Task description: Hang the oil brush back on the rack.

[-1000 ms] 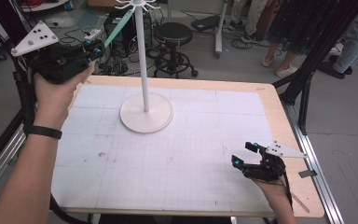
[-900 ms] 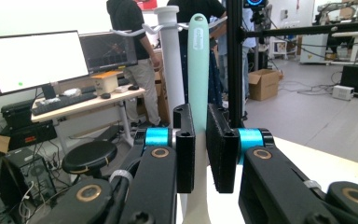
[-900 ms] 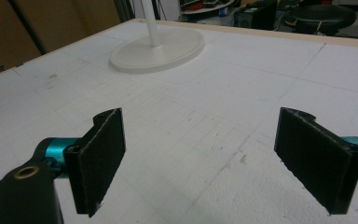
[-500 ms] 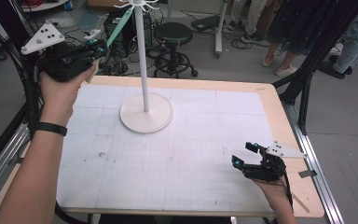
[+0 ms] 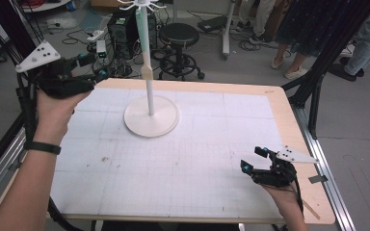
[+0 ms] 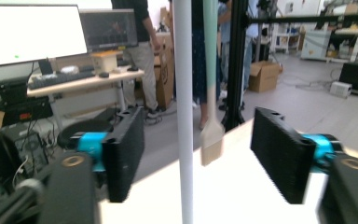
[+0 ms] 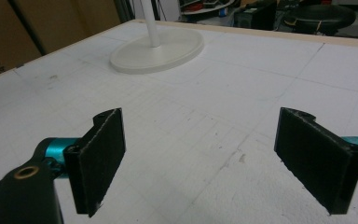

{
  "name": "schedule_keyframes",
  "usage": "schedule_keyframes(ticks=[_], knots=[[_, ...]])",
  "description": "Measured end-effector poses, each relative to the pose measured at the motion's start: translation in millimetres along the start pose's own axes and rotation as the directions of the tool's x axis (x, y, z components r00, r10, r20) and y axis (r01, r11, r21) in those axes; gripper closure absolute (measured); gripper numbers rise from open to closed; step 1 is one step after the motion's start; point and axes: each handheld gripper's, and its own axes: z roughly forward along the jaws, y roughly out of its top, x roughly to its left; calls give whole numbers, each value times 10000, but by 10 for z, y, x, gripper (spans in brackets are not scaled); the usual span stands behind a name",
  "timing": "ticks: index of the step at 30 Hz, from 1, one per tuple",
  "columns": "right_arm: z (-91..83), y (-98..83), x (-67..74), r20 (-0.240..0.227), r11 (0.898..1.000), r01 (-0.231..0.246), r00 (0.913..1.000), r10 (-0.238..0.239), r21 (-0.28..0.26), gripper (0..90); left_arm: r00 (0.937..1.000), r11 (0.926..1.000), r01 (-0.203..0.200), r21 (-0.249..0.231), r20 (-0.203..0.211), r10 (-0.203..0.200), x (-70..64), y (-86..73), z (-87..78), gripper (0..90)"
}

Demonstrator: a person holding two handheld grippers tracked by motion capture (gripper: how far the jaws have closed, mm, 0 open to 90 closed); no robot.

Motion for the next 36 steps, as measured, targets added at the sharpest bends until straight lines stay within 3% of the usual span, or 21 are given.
schedule_keyframes(ticks=[5,14,17,20,22,26,29,36], knots=[[38,-13,10,-29,9999,74,10000,-74,100,155,9997,9989,-216,418,111,212,-86,-302,-217,276],[61,-33,4,-6,9995,133,9999,-133,295,154,9975,9974,371,625,575,-407,-189,-903,-483,242],[56,-44,-13,107,9994,56,9999,-60,345,154,9971,9944,460,951,558,-515,-224,-1182,-529,218],[55,-43,-18,133,9994,50,9999,-55,351,153,9979,9915,347,1253,506,-414,-238,-1305,-550,214],[66,-40,-16,135,9993,33,9999,-38,368,153,9971,9896,573,1320,425,-634,-234,-1483,-599,213],[78,-37,-18,149,9993,24,9999,-29,366,152,9958,9868,816,1400,294,-866,-212,-1646,-642,212],[101,-30,-40,220,9994,-20,9998,13,337,152,9967,9822,769,1714,116,-800,-194,-1772,-666,208],[105,-41,-39,308,9991,34,9995,-48,427,152,9962,9784,777,1915,232,-837,-170,-1873,-684,208]])
